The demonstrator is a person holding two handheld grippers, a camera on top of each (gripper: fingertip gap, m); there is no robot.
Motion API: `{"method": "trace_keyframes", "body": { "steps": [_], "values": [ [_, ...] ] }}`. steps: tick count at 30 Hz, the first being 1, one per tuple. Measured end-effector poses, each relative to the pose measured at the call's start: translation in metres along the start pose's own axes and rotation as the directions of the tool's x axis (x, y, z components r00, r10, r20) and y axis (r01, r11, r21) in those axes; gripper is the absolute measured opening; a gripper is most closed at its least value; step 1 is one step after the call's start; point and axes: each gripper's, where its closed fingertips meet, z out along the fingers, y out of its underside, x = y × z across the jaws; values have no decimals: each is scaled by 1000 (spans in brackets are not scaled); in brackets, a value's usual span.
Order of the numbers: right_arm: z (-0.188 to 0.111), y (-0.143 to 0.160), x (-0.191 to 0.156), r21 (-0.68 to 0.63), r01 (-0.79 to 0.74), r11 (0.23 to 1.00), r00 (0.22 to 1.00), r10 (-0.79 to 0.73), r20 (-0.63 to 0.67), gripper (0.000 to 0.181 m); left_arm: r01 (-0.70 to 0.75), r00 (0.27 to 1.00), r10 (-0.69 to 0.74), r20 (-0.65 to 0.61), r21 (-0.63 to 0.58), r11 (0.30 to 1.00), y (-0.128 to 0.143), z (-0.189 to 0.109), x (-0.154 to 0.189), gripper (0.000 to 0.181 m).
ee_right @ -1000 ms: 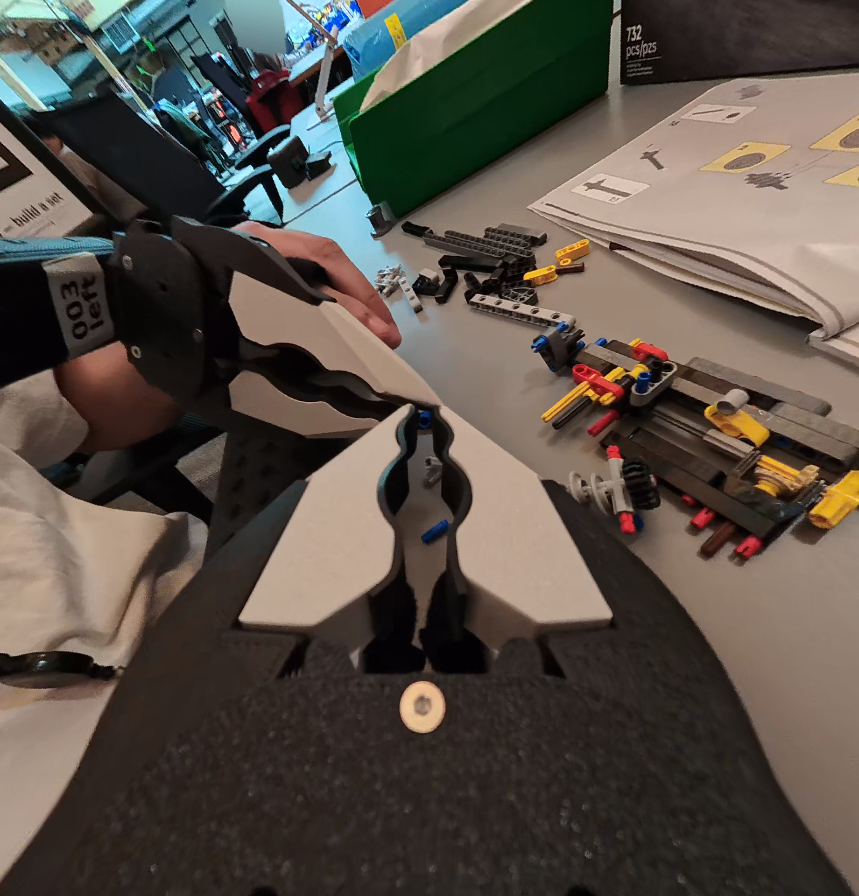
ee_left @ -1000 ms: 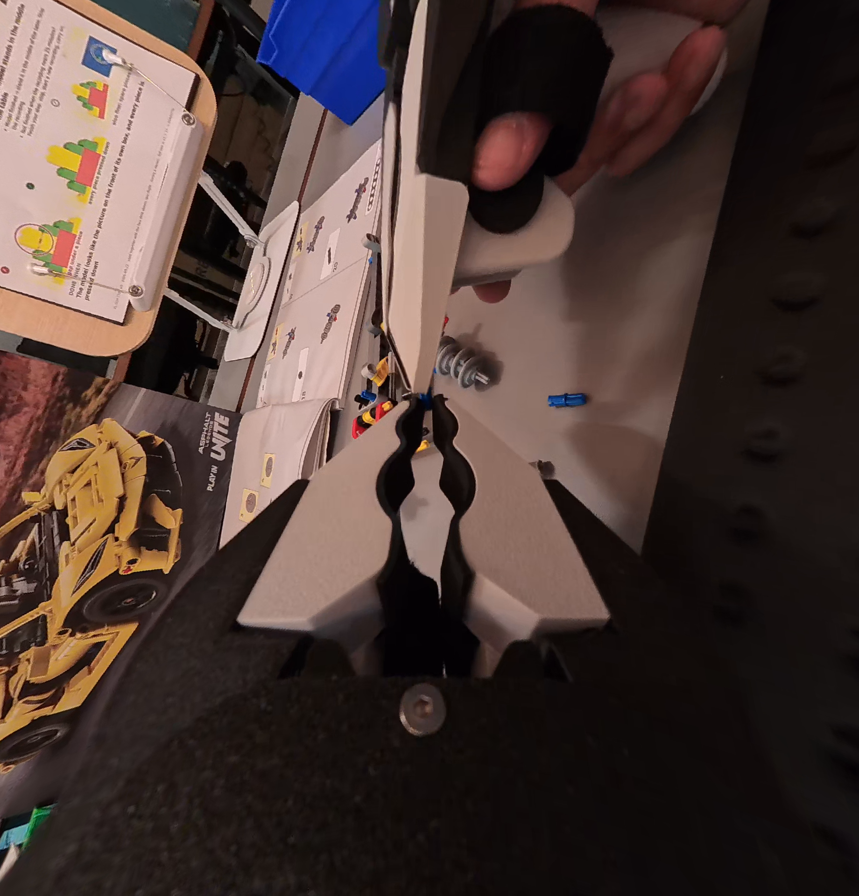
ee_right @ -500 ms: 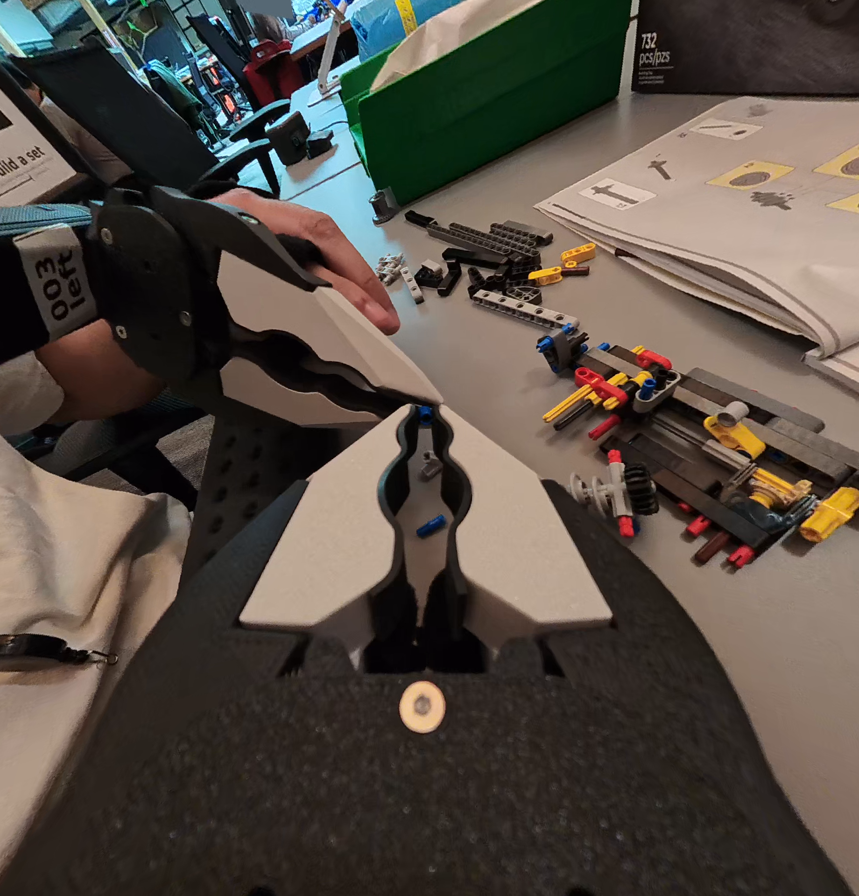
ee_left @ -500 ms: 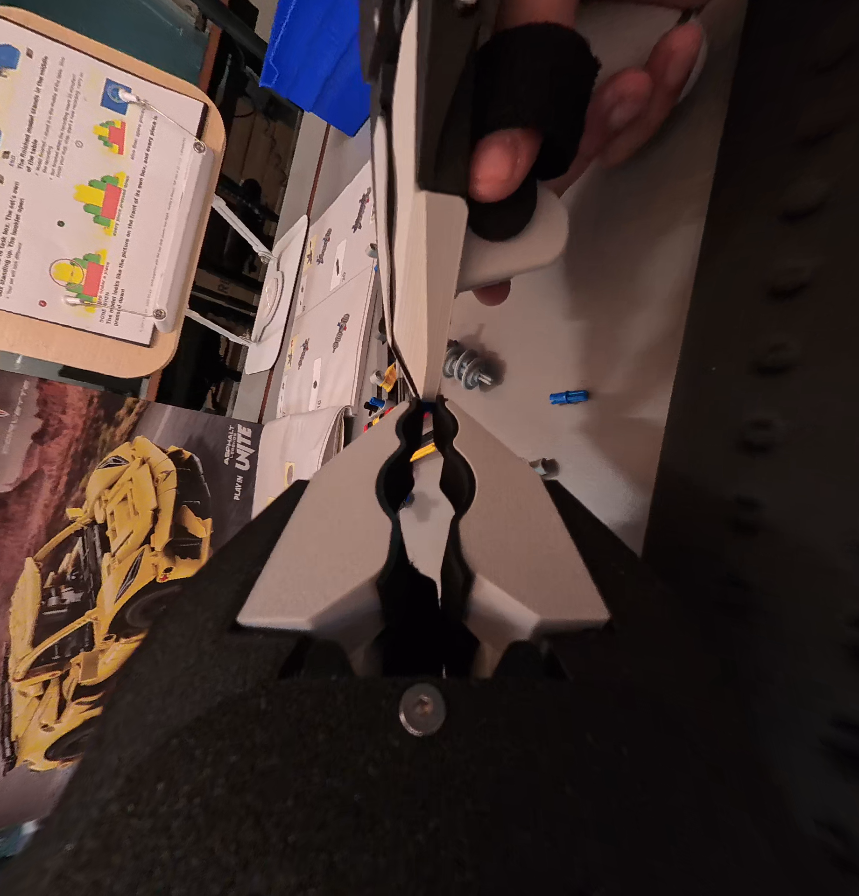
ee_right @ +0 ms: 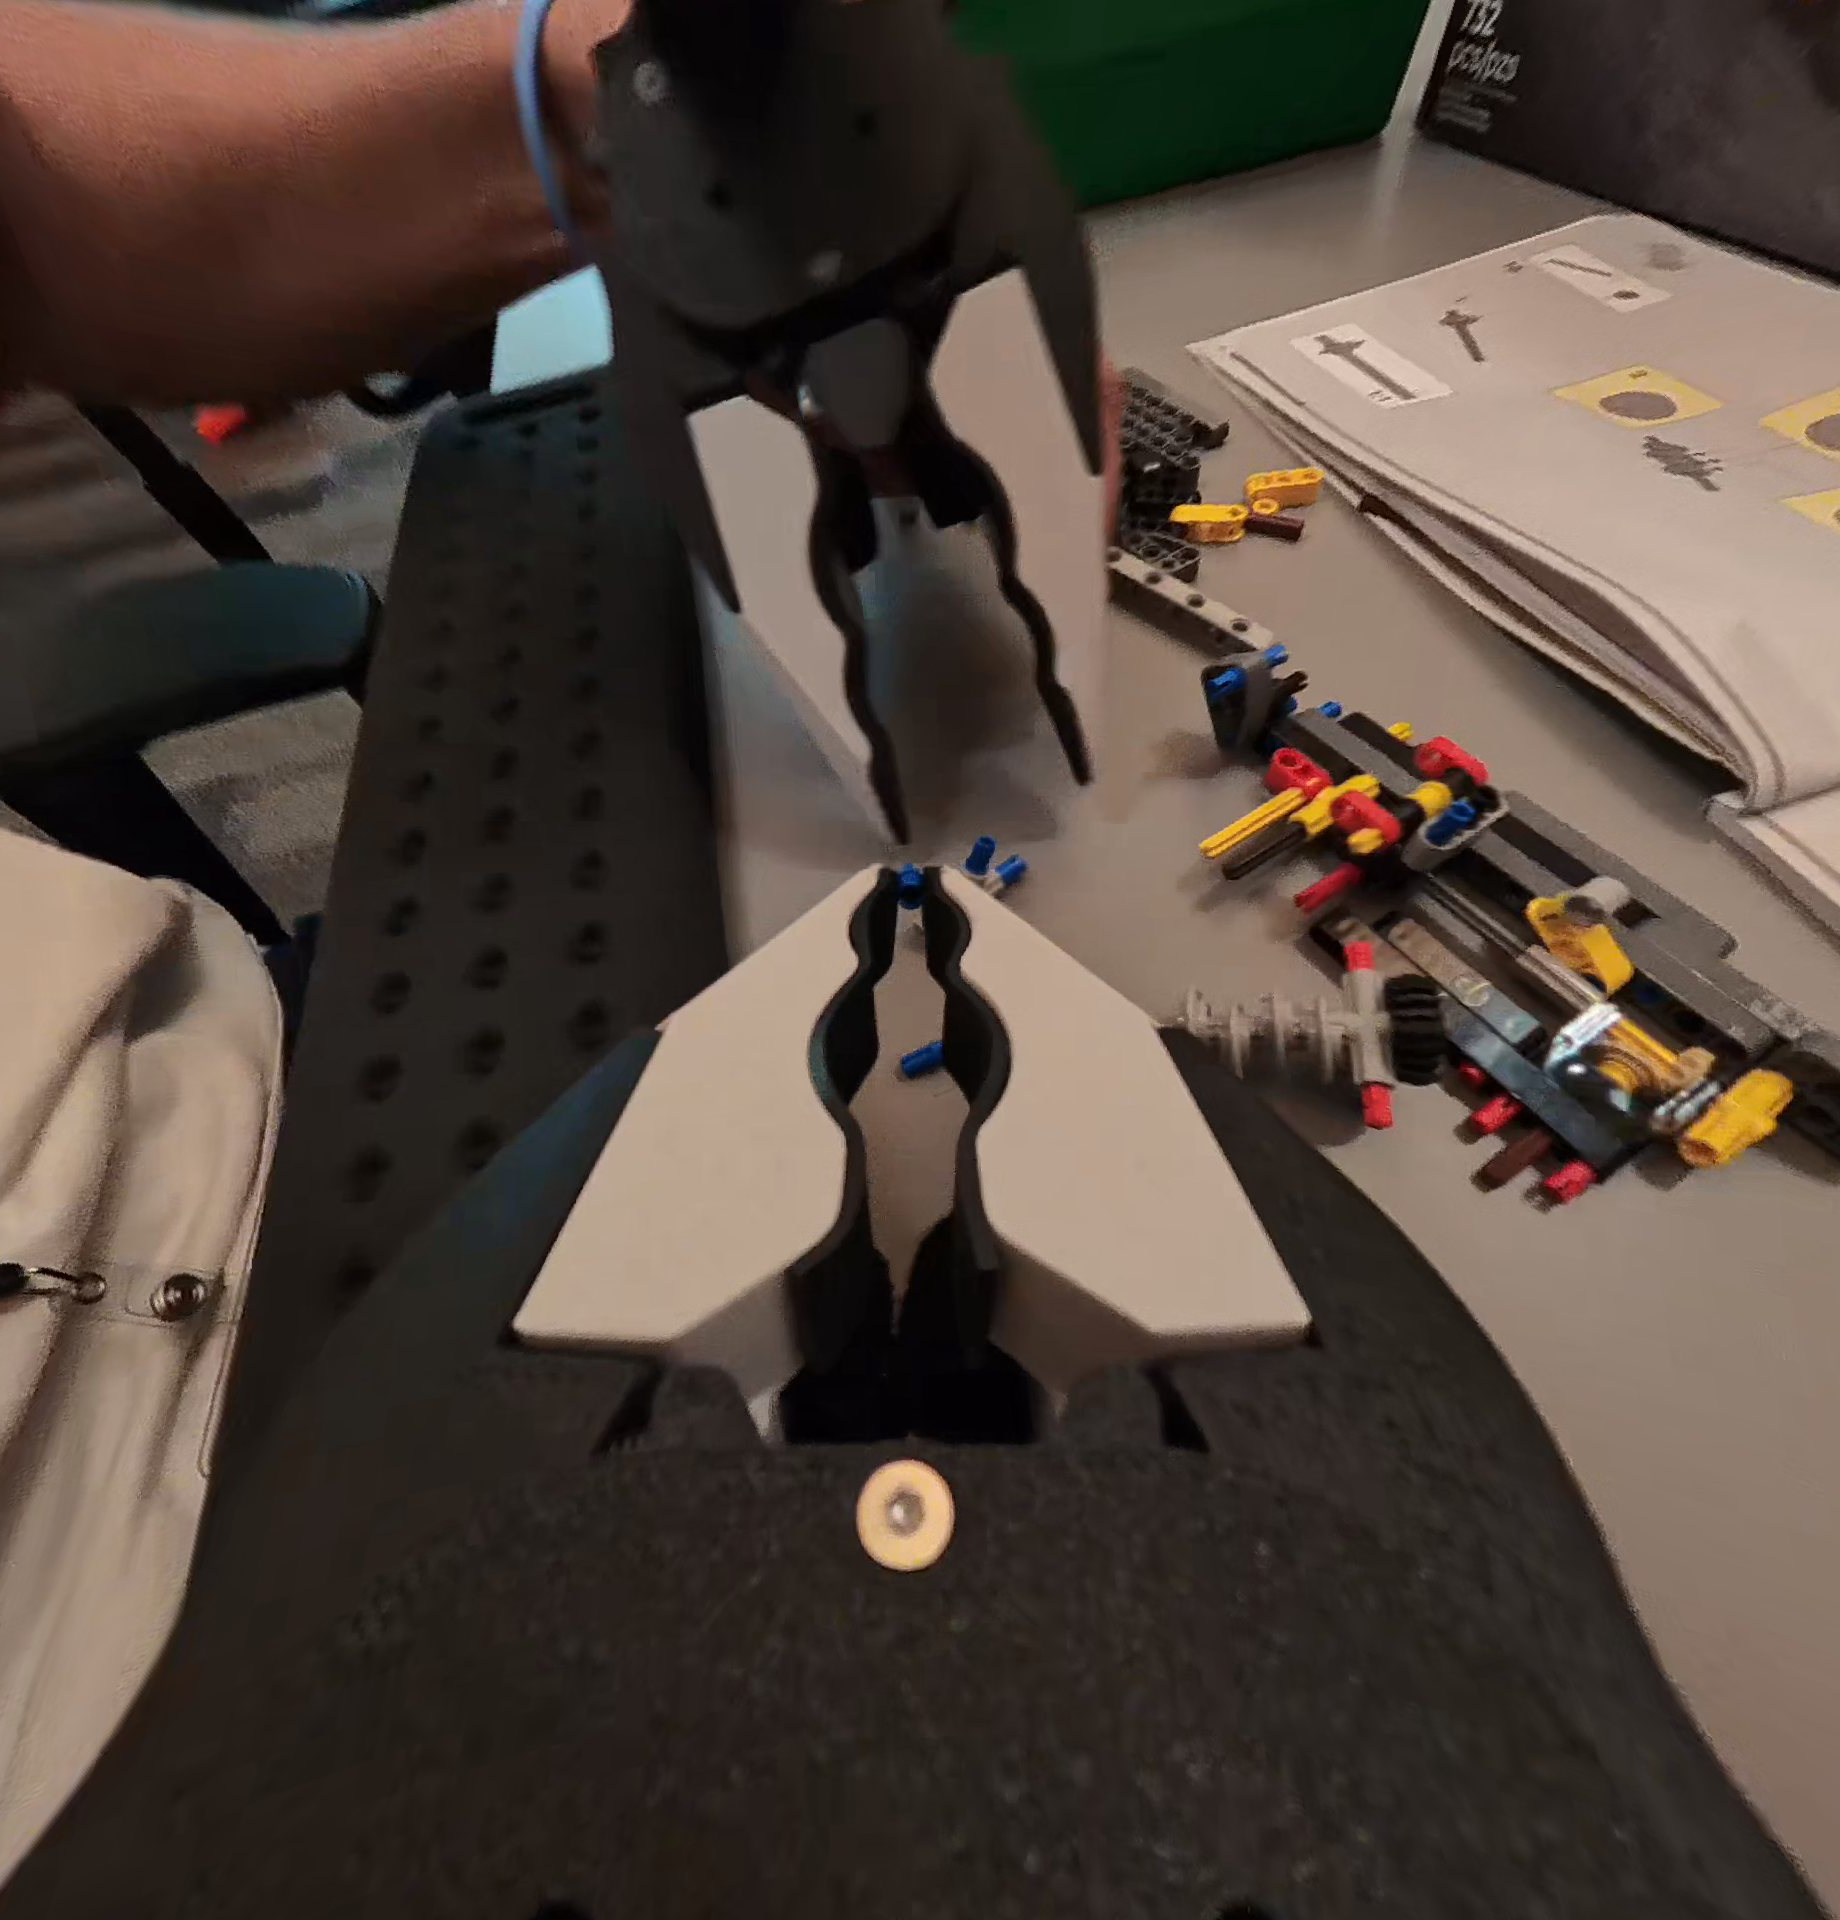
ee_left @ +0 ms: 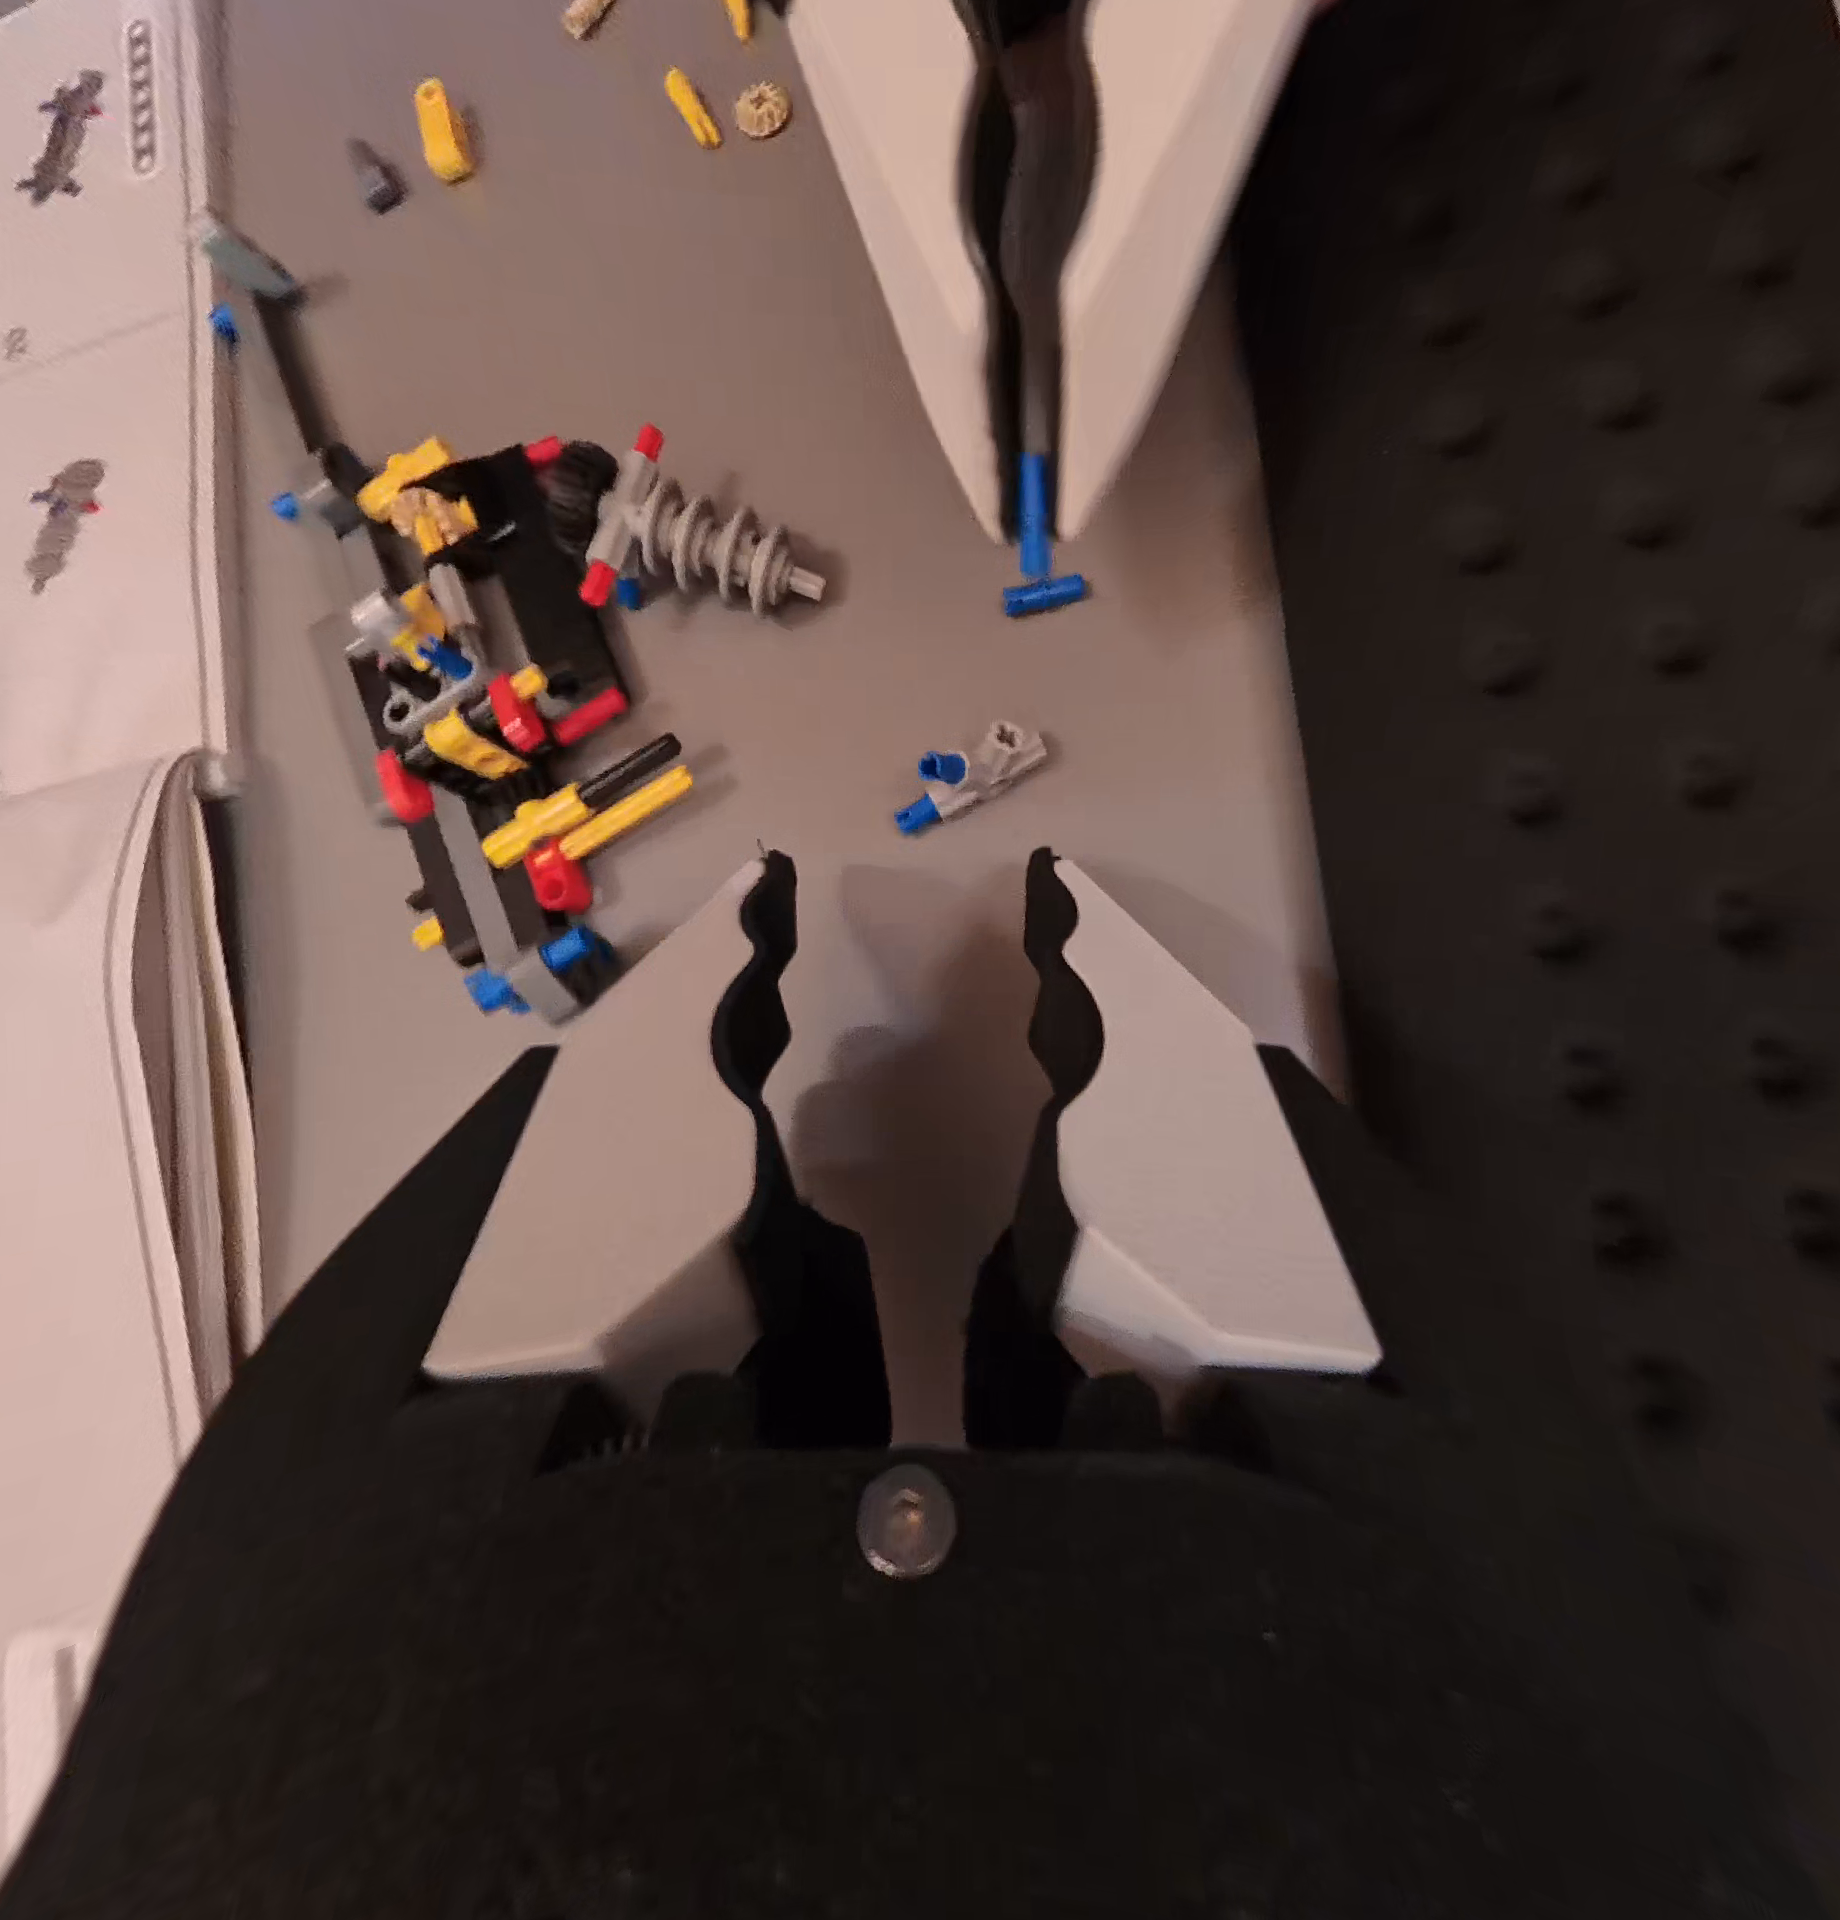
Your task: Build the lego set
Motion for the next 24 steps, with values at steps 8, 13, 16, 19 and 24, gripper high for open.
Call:
{"method": "trace_keyframes", "body": {
  "steps": [8, 13, 16, 19, 24],
  "values": [
    [6, 14, 5, -67, 68, 995, 994, -73, -76, 4, -83, 985, 86, -149, 26, 996, -11, 19, 7, 7],
    [2, 14, 11, -57, 65, 996, 993, -71, -95, 4, -33, 998, 35, -53, 31, 999, -16, 19, 2, 6],
    [-3, 8, 14, -24, 103, 994, 985, -105, -135, 4, 86, 996, -90, 24, 129, 988, -37, 12, 2, 6],
    [-16, 3, 7, 8, 231, 973, 957, -226, -183, 4, 52, 966, -94, 241, 178, 983, -47, 6, -1, 7],
    [-25, 5, 4, -15, 367, 930, 895, -357, -266, 4, -171, 850, 118, 514, 57, 984, -45, 8, 4, 6]
  ]
}}
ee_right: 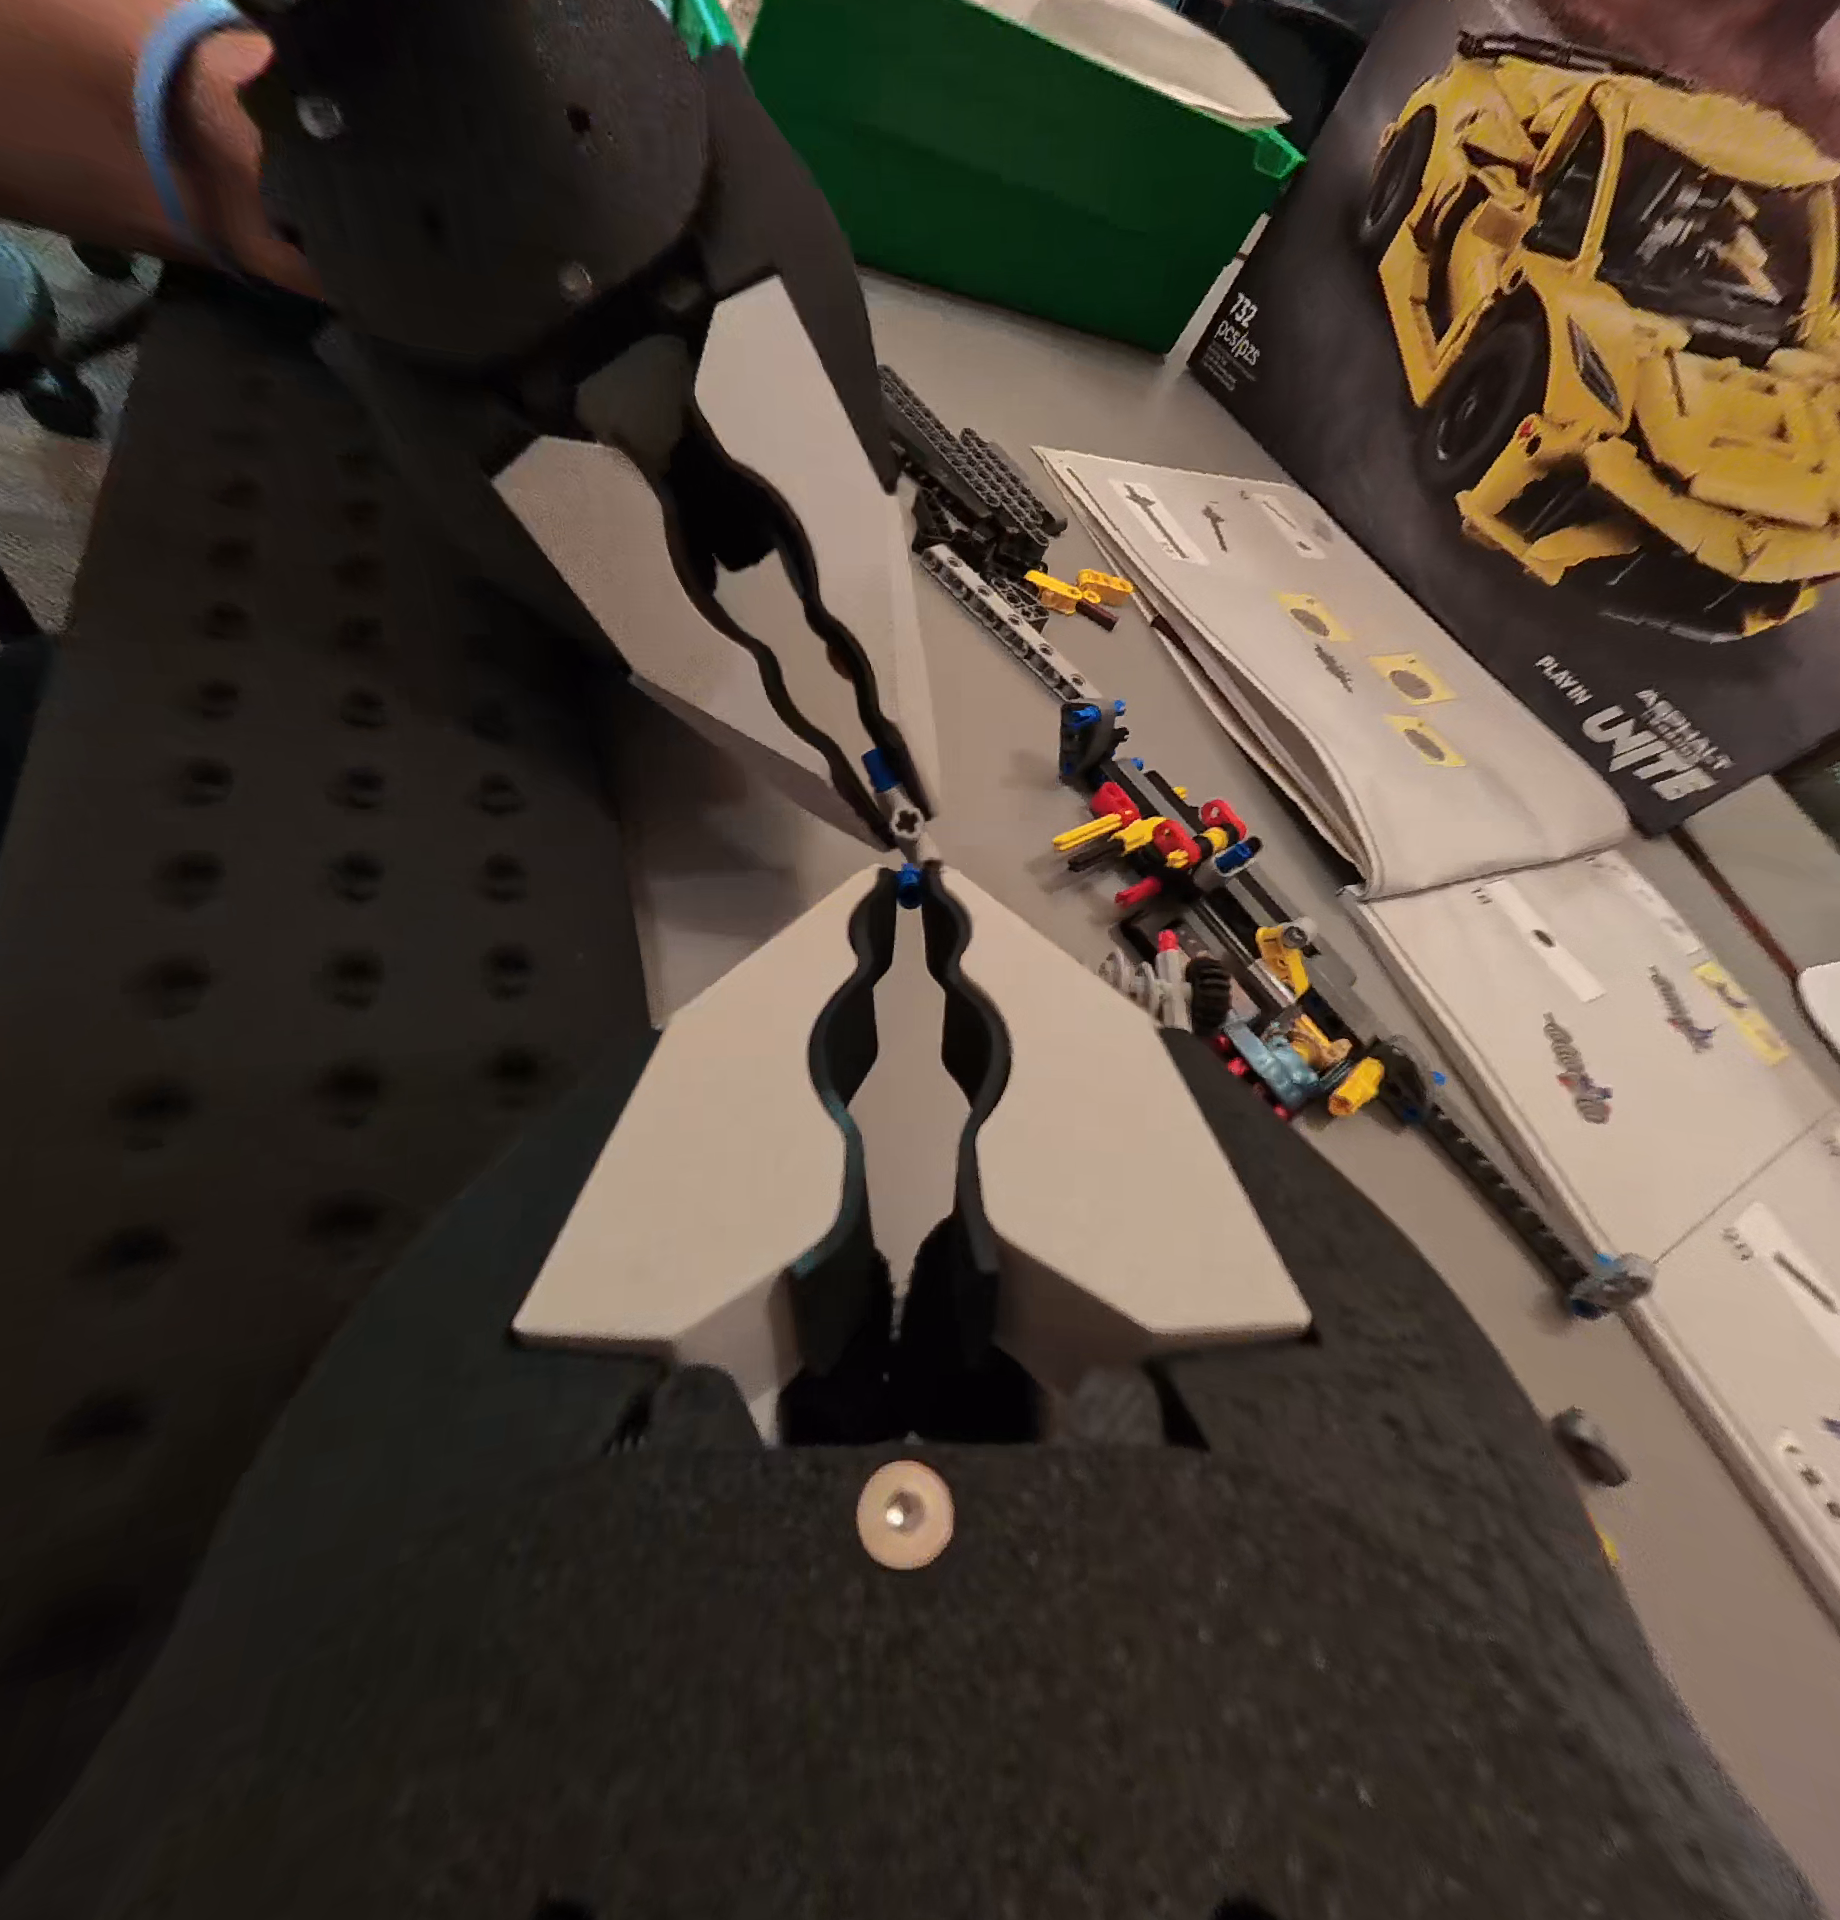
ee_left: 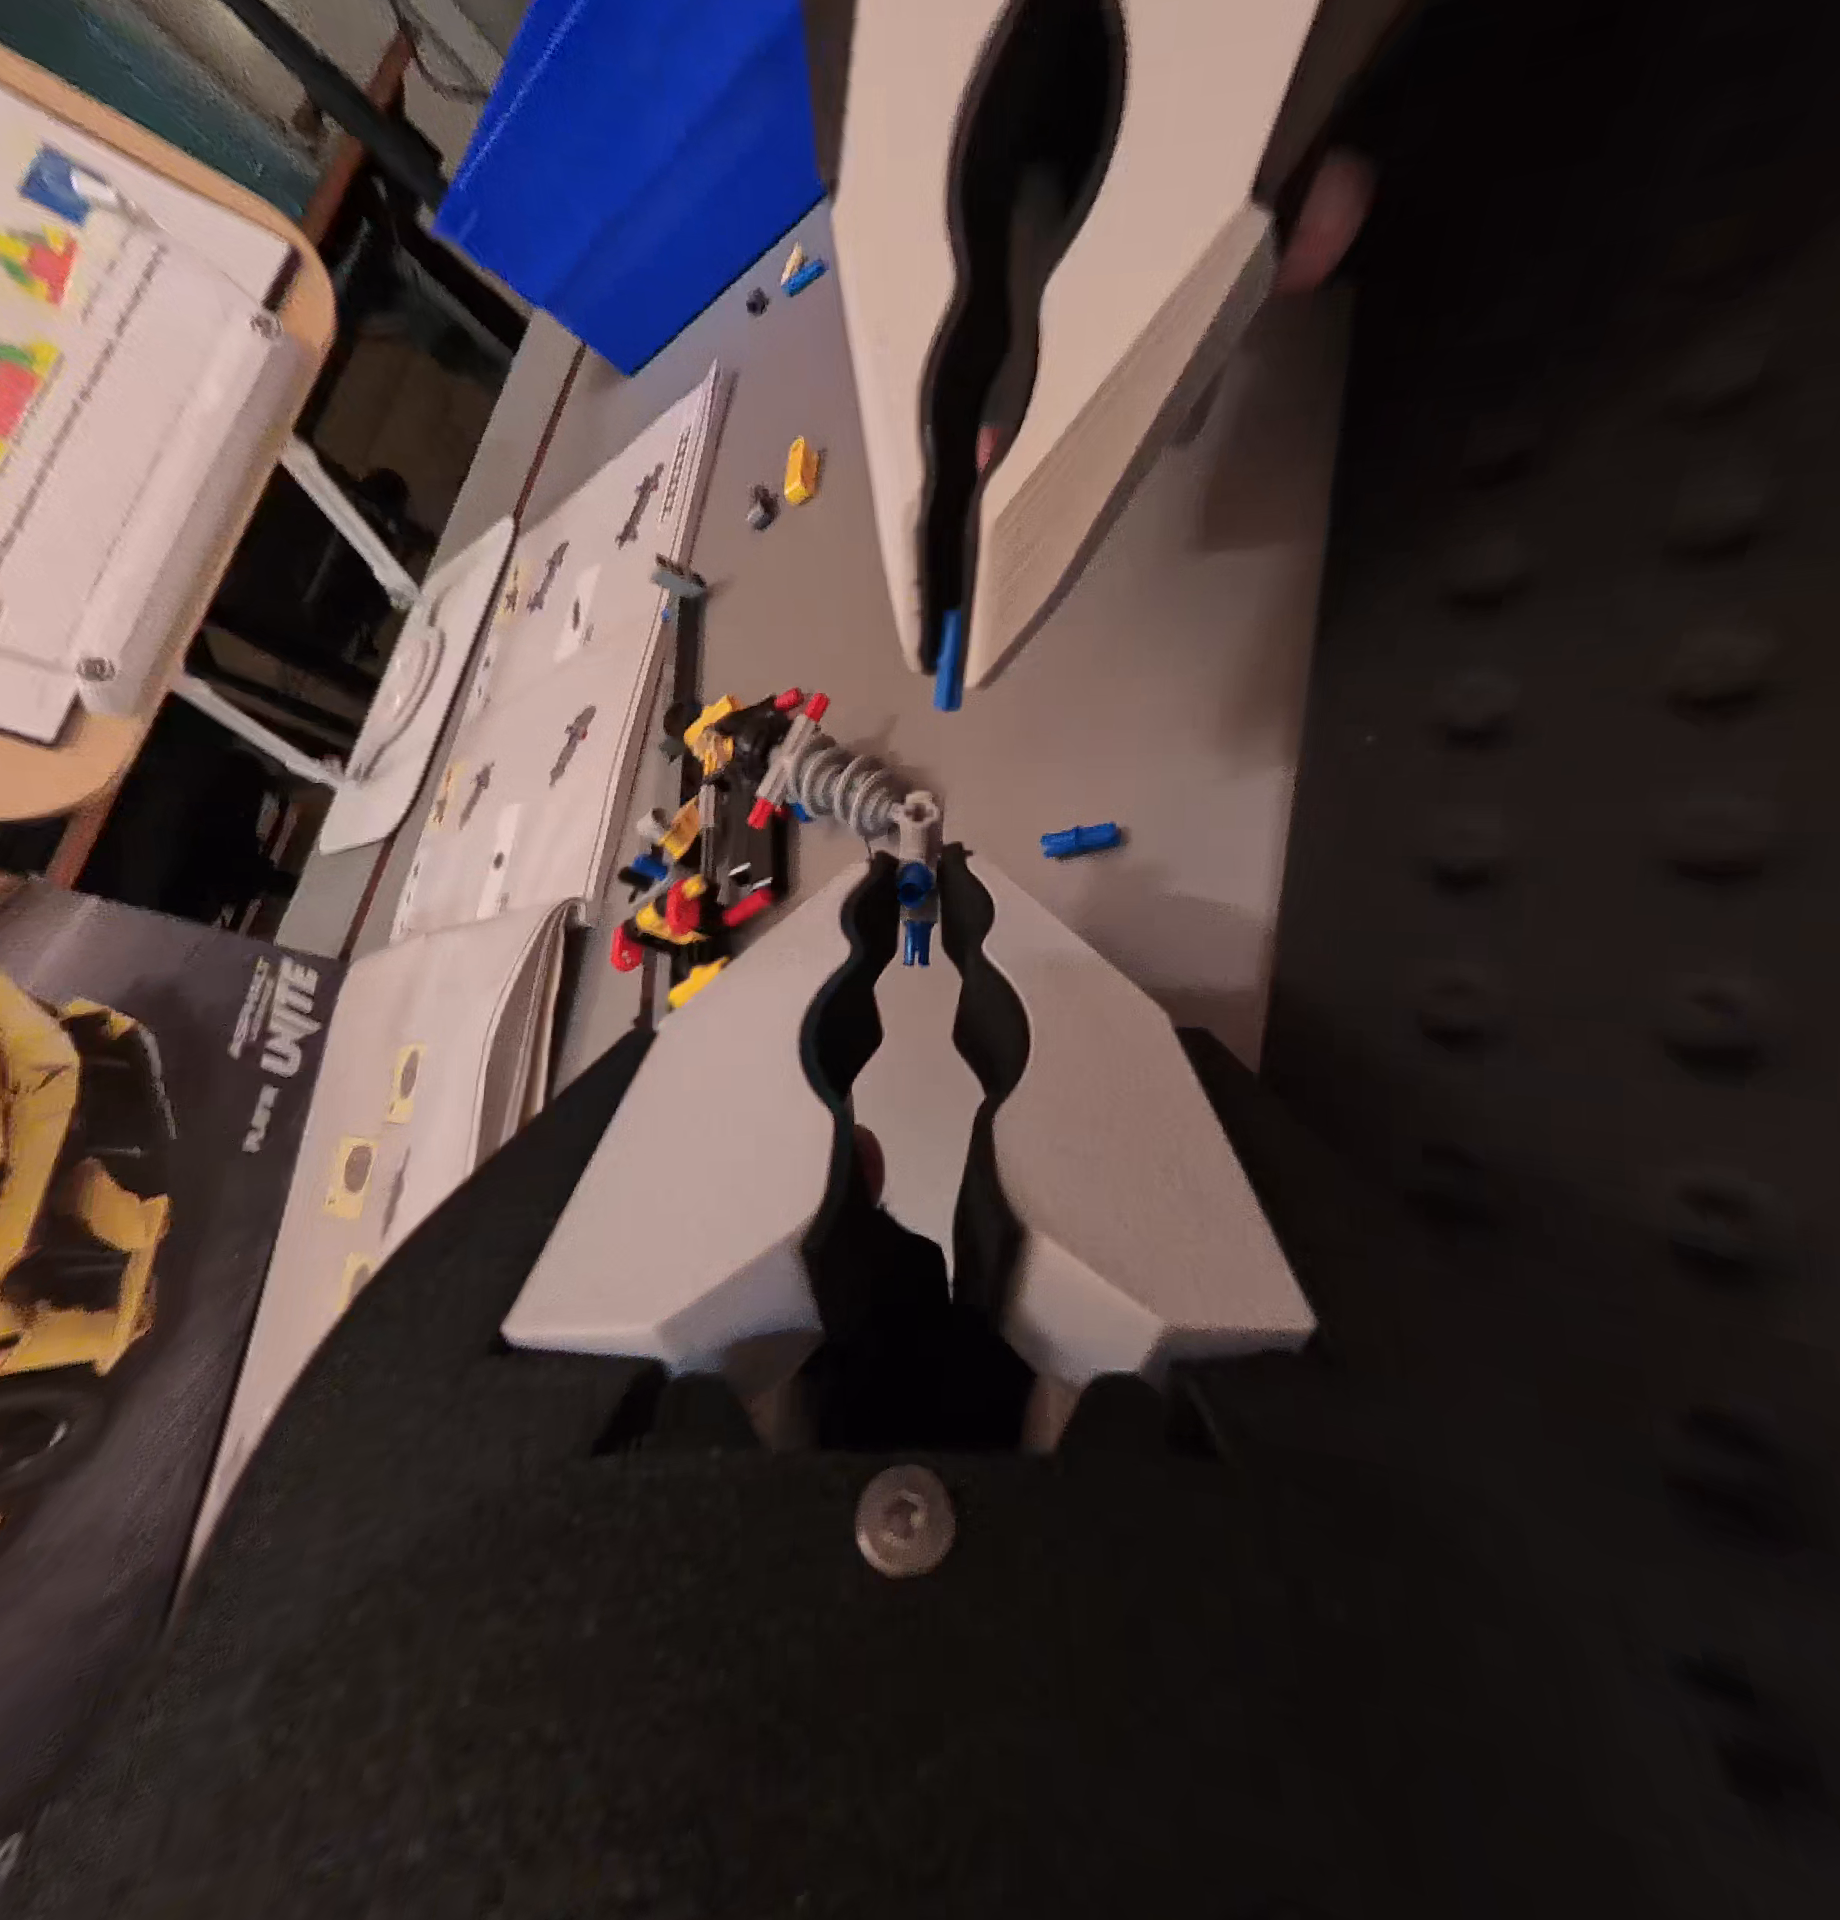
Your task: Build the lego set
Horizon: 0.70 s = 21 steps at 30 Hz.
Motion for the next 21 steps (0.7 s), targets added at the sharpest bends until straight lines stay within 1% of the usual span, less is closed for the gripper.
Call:
{"method": "trace_keyframes", "body": {
  "steps": [2, 5, 12, 15, 18, 21],
  "values": [
    [4, 1, -2, -10, 35, 999, 999, -35, 3, 4, 10, 998, -9, -55, 6, 1000, 0, 3, 8, 6],
    [8, 5, -5, -34, 74, 997, 997, -73, 7, 4, 29, 996, -26, -89, 32, 999, -2, 1, 12, 7],
    [12, 2, -12, -46, 121, 992, 993, -121, 7, 4, 15, 998, -14, -63, 16, 1000, -2, 4, 10, 6],
    [16, 8, -11, -88, 147, 985, 989, -148, -6, 4, 15, 998, -14, -56, 16, 1000, -2, 3, 10, 6],
    [14, 5, -10, -77, 147, 986, 989, -148, -19, 4, 32, 998, -31, -58, 14, 999, -1, 3, 8, 6],
    [12, 3, -6, -61, 123, 990, 991, -126, -37, 4, 10, 998, -10, -54, 1, 1000, 0, 5, 10, 6]
  ]
}}
